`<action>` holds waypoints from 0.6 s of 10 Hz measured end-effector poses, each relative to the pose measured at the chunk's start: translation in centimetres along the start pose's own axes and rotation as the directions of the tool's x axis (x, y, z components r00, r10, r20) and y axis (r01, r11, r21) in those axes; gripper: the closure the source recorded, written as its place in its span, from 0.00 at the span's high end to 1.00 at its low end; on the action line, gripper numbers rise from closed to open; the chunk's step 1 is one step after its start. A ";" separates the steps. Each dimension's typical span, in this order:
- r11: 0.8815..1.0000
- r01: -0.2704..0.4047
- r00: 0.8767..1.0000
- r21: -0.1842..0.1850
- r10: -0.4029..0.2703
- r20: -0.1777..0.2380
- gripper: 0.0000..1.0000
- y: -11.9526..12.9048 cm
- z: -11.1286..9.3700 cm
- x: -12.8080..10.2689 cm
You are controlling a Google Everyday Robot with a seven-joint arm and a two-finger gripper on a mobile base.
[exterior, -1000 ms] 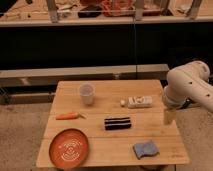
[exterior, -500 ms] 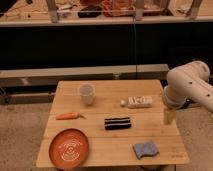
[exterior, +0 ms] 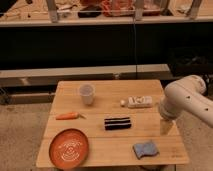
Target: Place the white sponge in the ceramic cup
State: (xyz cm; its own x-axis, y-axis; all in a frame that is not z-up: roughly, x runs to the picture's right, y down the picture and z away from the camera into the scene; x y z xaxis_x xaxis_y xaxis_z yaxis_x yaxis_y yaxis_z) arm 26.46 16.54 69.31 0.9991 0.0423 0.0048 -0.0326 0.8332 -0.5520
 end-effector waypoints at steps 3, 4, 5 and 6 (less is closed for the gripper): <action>0.999 0.030 0.999 -0.014 -0.029 0.030 0.80 1.5 1.8 -1.3; 0.999 0.034 0.998 -0.021 -0.033 0.046 0.80 2.7 2.6 -1.9; 0.999 0.037 0.998 -0.024 -0.036 0.052 0.80 3.7 3.1 -2.2; 0.999 0.045 0.997 -0.031 -0.043 0.064 0.80 4.8 3.7 -2.6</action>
State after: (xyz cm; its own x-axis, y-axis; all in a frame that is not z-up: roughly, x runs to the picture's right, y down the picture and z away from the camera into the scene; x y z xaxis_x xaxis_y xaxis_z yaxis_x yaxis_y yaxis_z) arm 23.57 22.44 69.76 0.9958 0.0419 0.0820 0.0132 0.8167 -0.5769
